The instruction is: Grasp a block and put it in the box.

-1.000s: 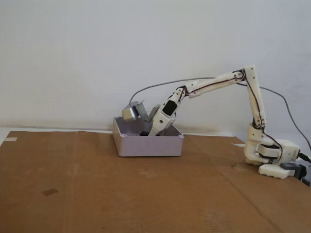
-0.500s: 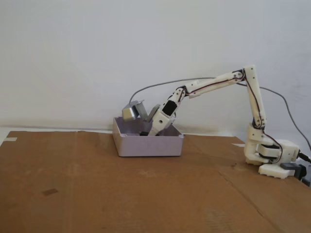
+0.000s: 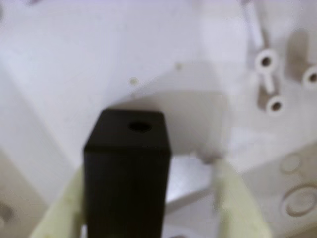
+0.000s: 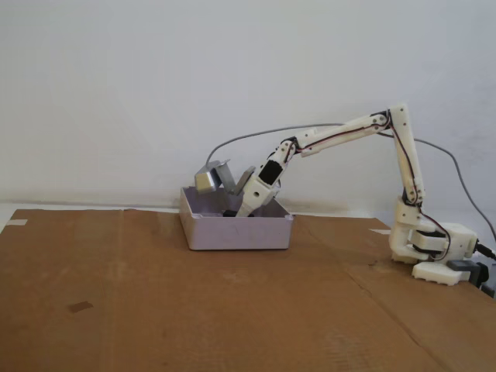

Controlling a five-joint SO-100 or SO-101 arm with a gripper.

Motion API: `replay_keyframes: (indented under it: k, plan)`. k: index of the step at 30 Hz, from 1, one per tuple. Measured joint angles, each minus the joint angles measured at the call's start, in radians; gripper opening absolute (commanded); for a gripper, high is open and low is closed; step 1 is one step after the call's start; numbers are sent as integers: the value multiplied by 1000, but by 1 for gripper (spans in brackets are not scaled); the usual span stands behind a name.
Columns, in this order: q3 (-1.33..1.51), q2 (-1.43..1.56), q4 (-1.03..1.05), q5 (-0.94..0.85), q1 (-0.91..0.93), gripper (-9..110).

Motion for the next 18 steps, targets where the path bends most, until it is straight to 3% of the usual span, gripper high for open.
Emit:
replay_keyframes:
  k: [18]
  plan:
    - [-110, 0, 0, 0, -25, 34]
